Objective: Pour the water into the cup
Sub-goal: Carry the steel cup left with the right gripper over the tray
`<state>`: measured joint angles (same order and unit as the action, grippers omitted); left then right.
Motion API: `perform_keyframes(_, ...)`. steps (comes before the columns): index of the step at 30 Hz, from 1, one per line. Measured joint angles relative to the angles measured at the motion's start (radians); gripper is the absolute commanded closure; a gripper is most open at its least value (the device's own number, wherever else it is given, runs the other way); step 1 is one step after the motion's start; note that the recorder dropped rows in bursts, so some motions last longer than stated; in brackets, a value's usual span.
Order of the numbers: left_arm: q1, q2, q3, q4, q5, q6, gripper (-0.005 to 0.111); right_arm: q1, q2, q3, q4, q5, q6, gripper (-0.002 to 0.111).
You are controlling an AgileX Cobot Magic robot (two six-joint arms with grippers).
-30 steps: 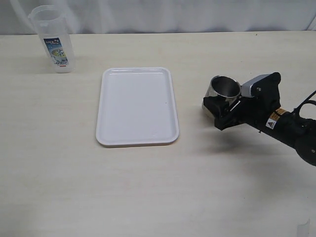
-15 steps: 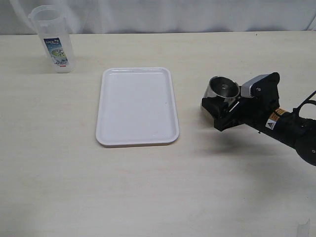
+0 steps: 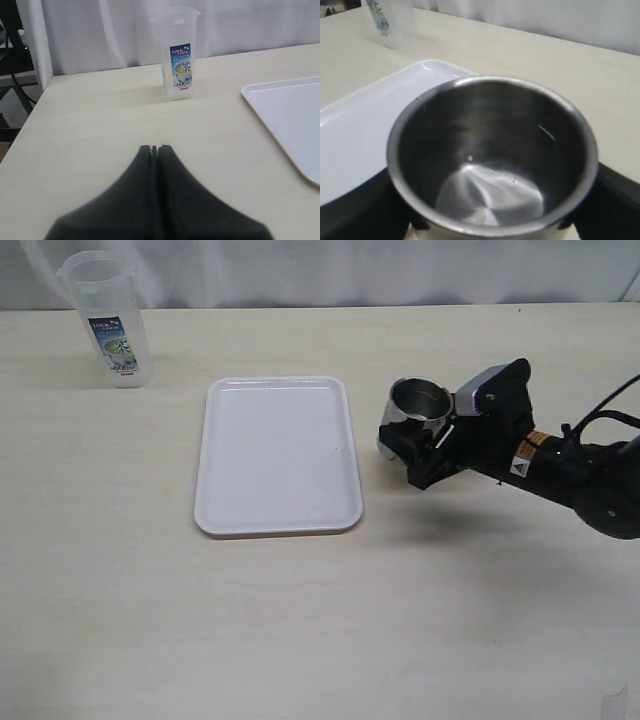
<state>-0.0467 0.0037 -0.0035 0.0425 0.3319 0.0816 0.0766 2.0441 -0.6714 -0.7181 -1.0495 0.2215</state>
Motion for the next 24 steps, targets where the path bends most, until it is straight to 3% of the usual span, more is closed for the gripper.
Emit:
perform_keyframes(5, 0.000, 0.000, 0.000, 0.000, 0.000, 0.000, 0.107, 0.131, 0.000, -0.102, 0.024, 0.096, 0.028, 0.104)
perform_keyframes(13, 0.000, 0.000, 0.000, 0.000, 0.000, 0.000, 0.107, 0.244, 0.000, -0.222, 0.030, 0.283, 0.077, 0.104)
perform_keyframes(24, 0.000, 0.000, 0.000, 0.000, 0.000, 0.000, 0.107, 0.327, 0.002, -0.296, 0.034, 0.309, 0.078, 0.104)
